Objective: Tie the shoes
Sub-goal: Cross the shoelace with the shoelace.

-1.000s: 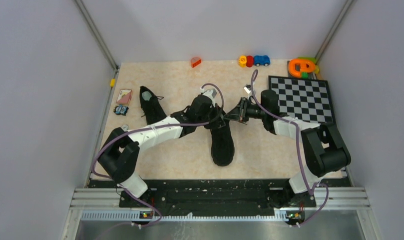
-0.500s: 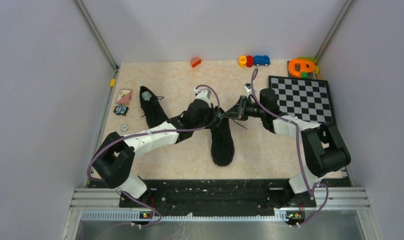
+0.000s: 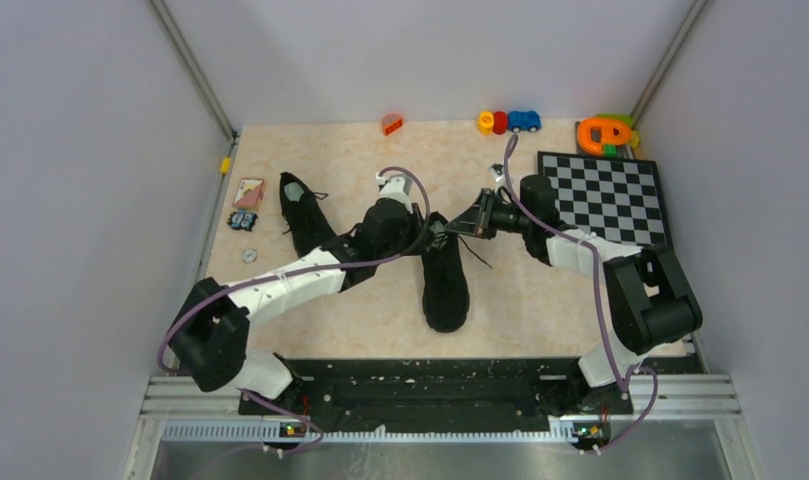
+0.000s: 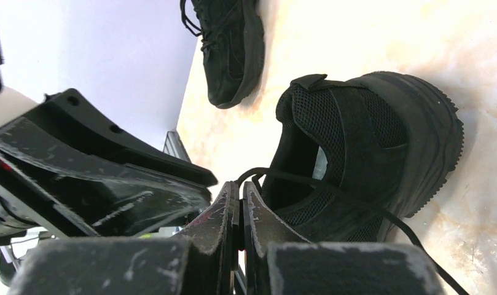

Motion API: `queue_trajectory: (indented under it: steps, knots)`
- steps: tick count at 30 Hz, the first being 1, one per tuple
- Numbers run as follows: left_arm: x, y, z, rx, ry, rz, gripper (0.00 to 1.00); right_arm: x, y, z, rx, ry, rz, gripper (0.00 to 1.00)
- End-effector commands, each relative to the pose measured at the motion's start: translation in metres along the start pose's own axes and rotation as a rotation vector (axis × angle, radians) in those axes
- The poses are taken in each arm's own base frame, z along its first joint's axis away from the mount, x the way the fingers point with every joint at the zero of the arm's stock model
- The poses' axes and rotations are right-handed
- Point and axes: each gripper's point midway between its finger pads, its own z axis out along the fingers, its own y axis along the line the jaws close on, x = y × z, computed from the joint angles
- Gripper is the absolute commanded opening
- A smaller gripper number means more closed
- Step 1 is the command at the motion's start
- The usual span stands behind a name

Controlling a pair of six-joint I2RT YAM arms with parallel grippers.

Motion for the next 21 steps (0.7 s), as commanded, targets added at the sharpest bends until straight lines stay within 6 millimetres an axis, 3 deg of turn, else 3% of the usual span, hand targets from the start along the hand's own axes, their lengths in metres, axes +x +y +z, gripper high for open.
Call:
queue_trajectory:
  steps: [1,6,10,13,18,21]
  knots:
    - [-0.034,-0.006,-0.021,-0.003,-0.105,0.015,0.25,-0.020,0.031,-0.002,-0.052,-0.045,-0.075,0.00]
    - [-0.040,-0.010,-0.025,0.016,-0.054,-0.024,0.27,-0.018,0.030,-0.004,-0.046,-0.039,-0.084,0.00]
    - [-0.034,-0.013,-0.024,0.053,0.061,-0.089,0.38,-0.017,0.031,-0.005,-0.044,-0.036,-0.091,0.00]
    - [-0.029,-0.016,-0.023,0.097,0.147,-0.158,0.40,-0.017,0.031,-0.005,-0.044,-0.036,-0.097,0.00]
    - [-0.026,-0.019,-0.012,0.182,0.251,-0.240,0.28,-0.016,0.033,-0.007,-0.054,-0.035,-0.107,0.00]
    - [-0.021,-0.019,-0.006,0.172,0.328,-0.217,0.27,-0.015,0.033,-0.007,-0.056,-0.032,-0.106,0.00]
